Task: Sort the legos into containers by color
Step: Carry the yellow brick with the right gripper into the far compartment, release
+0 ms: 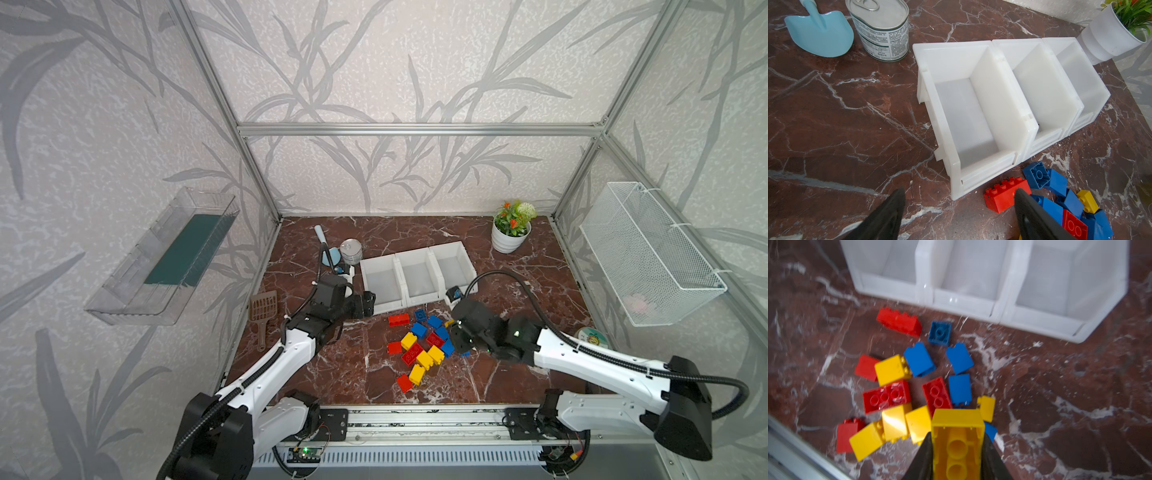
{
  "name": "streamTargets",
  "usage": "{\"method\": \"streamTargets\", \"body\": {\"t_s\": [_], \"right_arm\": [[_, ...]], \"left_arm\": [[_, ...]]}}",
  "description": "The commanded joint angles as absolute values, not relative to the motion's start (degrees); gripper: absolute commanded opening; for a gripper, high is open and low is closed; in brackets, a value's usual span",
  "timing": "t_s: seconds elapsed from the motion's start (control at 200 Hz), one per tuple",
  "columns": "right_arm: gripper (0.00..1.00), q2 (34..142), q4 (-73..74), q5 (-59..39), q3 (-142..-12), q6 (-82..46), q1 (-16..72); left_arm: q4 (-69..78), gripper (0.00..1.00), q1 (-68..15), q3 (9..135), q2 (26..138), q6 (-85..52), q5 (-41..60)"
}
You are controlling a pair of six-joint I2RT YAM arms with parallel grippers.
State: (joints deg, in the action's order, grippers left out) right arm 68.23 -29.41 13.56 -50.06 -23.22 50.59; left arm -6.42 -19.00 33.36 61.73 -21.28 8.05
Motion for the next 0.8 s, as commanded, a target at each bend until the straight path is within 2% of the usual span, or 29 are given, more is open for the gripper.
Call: {"method": "streamTargets", "body": {"t_s": [0.0, 0.275, 0.505, 0.595, 0.795], "right_arm": [[0.26, 72.86, -24.48, 10.63, -54.03, -14.97, 42.16], [0.26, 94.07, -22.22, 5.09, -69.43, -10.78, 32.08], [0.27, 103.7, -22.64, 4.28, -75.88, -11.07, 29.17], [0.31, 104.84, -22.31, 4.02, -76.33, -11.42, 28.93], [0.5, 105.12, -22.65, 4.53, -76.72, -11.9, 28.78]], "left_arm": [[-6.63, 0.84, -19.16, 32.61, 60.35, -22.3, 7.82], [-7.44, 0.84, -20.04, 31.31, 58.31, -24.48, 8.95], [-8.3, 0.84, -21.17, 30.18, 56.94, -25.61, 8.38], [-8.34, 0.84, -21.55, 29.72, 56.43, -25.91, 8.1], [-8.89, 0.84, -22.05, 30.12, 56.77, -26.08, 8.03]]}}
